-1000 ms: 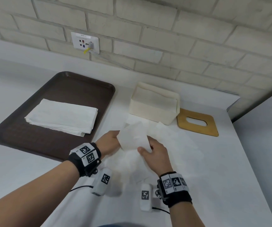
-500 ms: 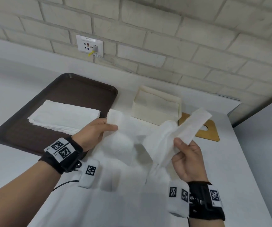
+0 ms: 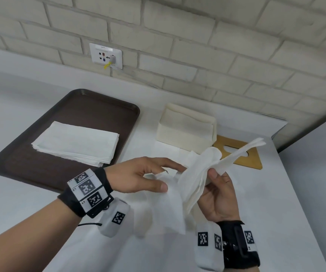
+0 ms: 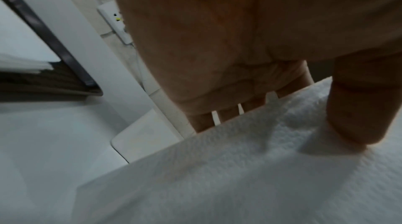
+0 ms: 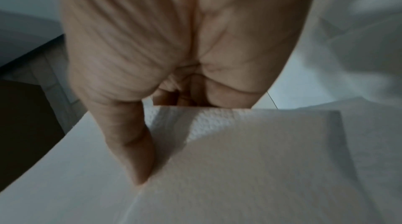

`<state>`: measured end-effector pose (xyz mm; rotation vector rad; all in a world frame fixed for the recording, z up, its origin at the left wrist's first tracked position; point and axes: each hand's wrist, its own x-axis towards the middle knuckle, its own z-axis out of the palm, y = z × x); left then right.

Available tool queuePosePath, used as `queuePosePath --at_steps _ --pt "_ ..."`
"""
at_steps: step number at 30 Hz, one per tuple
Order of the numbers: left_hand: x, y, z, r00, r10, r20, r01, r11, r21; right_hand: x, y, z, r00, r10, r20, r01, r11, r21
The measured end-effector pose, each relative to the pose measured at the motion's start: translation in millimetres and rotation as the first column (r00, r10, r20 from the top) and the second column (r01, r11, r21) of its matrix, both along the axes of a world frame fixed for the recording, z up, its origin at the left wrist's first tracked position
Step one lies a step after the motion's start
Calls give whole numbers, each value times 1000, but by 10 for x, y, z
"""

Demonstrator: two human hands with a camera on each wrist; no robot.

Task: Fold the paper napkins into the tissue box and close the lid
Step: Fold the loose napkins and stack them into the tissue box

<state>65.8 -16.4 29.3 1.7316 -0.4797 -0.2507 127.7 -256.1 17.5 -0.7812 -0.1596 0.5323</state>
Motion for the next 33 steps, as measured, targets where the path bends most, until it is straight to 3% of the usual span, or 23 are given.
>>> queuePosePath --at_steps 6,12,15,17,20,27,33 --pt "31 -109 46 995 13 96 -20 997 72 -38 125 89 999 -26 -29 24 997 -68" --pt "-38 -147 60 993 -12 114 -5 989 149 69 152 194 954 -256 -154 249 967 -59" --pt "-39 -184 77 974 -57 221 6 974 225 98 159 207 945 -291 -149 288 957 -43" --pt "-17 -224 87 961 5 276 -78 964 254 97 177 189 950 -277 -142 272 961 -58" --pt "11 -217 78 930 155 333 -233 949 211 53 208 196 954 -261 -150 247 963 -106" --pt "26 -153 53 904 262 337 -325 935 144 29 101 277 972 -181 -149 157 974 -162" --pt "30 -107 65 869 322 375 -367 929 53 121 -29 300 943 -327 -59 317 939 -132"
